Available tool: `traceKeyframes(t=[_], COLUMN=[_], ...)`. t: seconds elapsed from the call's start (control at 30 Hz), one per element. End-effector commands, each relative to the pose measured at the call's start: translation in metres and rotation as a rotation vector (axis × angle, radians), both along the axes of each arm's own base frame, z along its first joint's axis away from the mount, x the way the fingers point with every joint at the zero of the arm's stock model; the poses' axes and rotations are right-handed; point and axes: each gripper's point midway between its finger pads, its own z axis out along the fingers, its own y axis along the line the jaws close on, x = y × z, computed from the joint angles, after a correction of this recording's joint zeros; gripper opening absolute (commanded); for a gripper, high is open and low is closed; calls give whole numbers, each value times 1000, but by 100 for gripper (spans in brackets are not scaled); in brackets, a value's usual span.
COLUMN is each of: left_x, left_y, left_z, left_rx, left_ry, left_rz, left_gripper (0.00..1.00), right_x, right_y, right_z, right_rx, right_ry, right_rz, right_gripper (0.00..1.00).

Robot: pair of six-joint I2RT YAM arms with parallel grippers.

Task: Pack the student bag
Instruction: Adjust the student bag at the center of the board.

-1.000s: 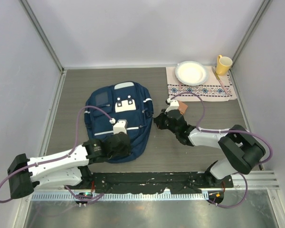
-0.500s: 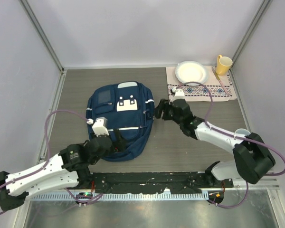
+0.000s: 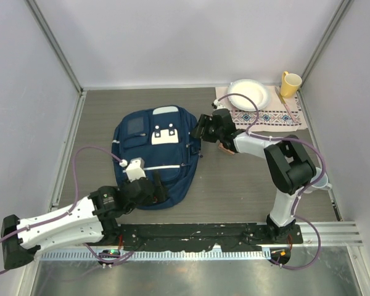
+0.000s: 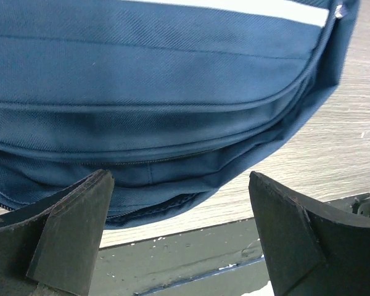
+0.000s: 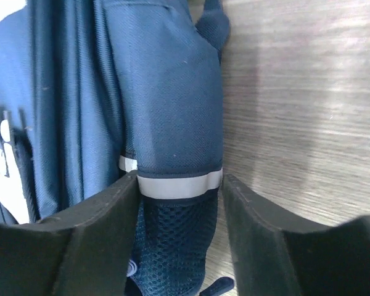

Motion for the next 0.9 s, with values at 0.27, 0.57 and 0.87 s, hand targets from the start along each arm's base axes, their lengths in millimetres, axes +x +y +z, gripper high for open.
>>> traceKeyframes(t=[0.27,0.57,0.87], left_x=[19,76,147], left_y=[4,36,47], left_z=[-24,-12,0], left_rx=[-113,-62,-45], left_ry=[-48,-74,-47], left_rz=[120,154,118], left_gripper=[100,99,100], right_x=[-22,-68,-117], right_y=[-2,-18,17], right_z=[-2,6,15], right_rx=[154,191,147], right_ry=[55,25,-4], right_rz=[-14,-59,51], right_gripper=[3,1,1])
